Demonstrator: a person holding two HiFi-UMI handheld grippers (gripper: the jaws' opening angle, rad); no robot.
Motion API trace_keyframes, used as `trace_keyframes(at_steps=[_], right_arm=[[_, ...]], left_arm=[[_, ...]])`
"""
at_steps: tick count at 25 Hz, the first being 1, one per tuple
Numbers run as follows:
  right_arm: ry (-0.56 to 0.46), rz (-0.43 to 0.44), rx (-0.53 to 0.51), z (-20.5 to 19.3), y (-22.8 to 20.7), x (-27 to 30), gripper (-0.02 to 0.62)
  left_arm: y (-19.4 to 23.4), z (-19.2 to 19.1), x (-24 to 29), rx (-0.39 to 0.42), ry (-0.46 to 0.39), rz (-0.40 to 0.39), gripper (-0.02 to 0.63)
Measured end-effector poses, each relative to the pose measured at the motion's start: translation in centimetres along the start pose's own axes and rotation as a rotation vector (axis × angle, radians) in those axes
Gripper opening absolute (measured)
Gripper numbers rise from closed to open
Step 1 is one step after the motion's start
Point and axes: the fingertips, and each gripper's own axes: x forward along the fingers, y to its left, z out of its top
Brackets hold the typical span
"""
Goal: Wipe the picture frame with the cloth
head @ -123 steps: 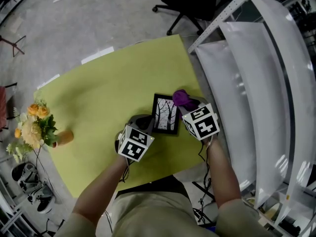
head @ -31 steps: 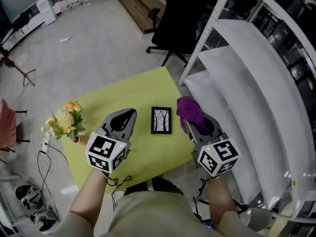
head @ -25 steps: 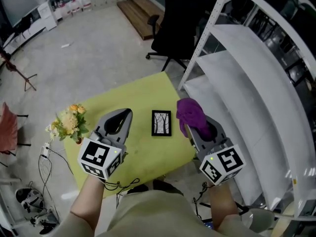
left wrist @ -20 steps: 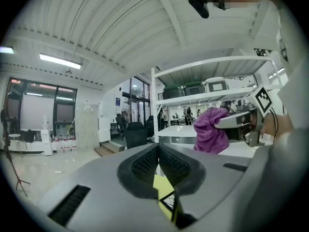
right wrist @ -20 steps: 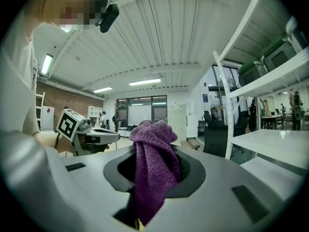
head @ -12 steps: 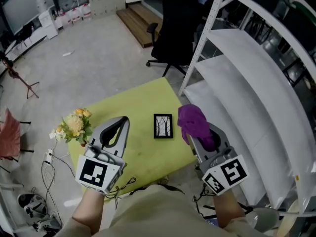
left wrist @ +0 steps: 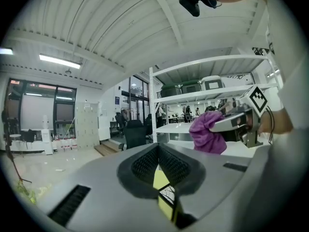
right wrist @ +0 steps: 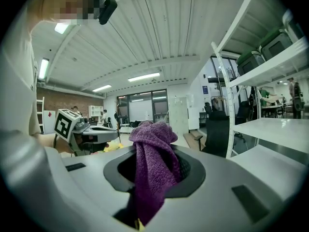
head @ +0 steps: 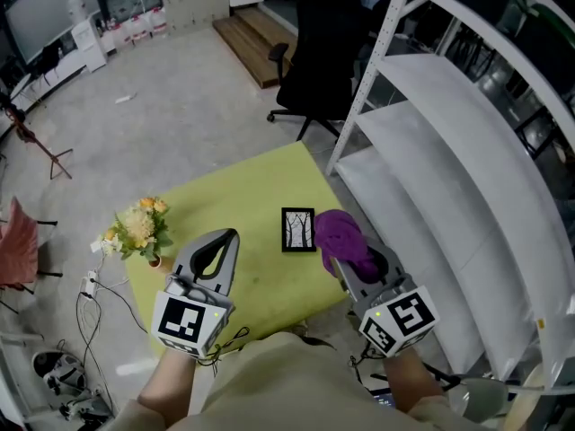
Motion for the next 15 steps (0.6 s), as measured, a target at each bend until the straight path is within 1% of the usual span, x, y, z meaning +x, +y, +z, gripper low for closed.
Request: trace_keyframes(at_steps=[8,15], right_arm=[[-0.015,-0.009,-0.009,0.70,-0.36,0.14,0.098],[0.000,-0.011,-0.027,0.97,-0.04,-0.05,0.098]], left_arm=[[0.07,0.00,0.37,0.002,-0.007,-0.010,0.008],[0.19,-0.10,0.12,0.003,0.005,-0.011,0.008]])
